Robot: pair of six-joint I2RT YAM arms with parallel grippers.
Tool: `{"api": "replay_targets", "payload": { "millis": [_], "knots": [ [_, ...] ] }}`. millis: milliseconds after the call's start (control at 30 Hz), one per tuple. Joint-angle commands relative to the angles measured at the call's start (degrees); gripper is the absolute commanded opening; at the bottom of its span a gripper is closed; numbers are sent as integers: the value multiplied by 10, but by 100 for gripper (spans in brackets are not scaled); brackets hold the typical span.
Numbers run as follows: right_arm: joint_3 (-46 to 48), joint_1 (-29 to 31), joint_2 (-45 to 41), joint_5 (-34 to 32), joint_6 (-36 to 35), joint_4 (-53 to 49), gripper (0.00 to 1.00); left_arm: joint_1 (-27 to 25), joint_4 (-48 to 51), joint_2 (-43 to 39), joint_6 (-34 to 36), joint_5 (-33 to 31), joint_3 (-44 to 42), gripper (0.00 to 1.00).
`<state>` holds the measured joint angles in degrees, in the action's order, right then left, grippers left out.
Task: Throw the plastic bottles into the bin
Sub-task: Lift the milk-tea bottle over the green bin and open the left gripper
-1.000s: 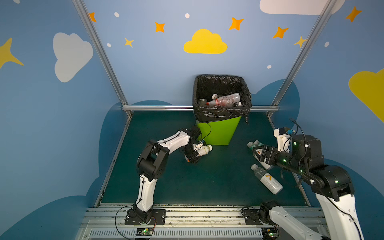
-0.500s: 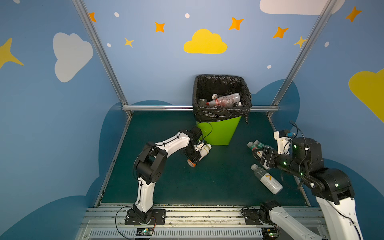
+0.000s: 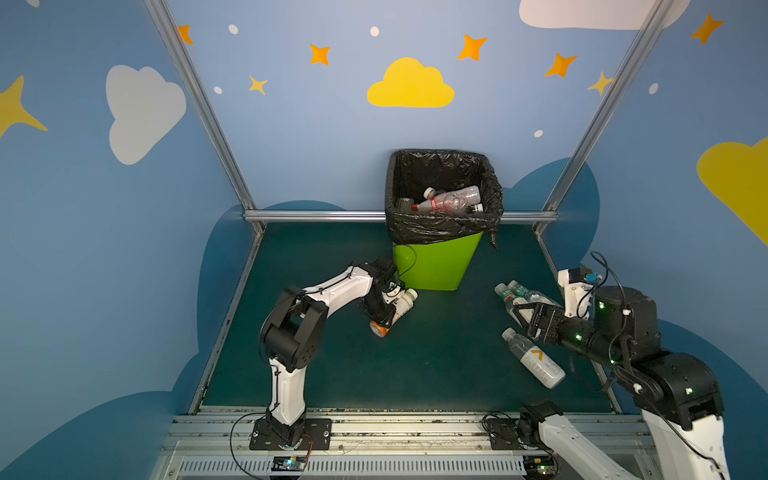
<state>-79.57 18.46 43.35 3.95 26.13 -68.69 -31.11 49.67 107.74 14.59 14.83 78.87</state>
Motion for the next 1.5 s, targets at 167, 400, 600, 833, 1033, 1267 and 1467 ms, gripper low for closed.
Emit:
{"api": "replay_targets", "payload": {
  "millis": [167,400,600,833,1033,1267,1467],
  "knots": [
    [-5,-3,20,5,-9,14,78,25,35,-263,-75,11,-119,44],
    [-13,-3,70,30,-22,48,78,25,81,-534,-194,-55,-116,41],
    [-41,-3,131,76,-24,79,78,25,65,-542,-191,-71,36,42],
    [-65,-2,177,124,-12,109,78,41,-27,-231,-84,10,350,41],
    [-53,-2,193,131,-15,109,78,57,23,96,-125,48,781,100],
    [-62,-5,180,86,-39,64,82,52,105,91,-131,58,857,100],
    [-67,-43,171,49,-69,23,82,44,-58,-185,-155,-9,439,100]
  ]
}}
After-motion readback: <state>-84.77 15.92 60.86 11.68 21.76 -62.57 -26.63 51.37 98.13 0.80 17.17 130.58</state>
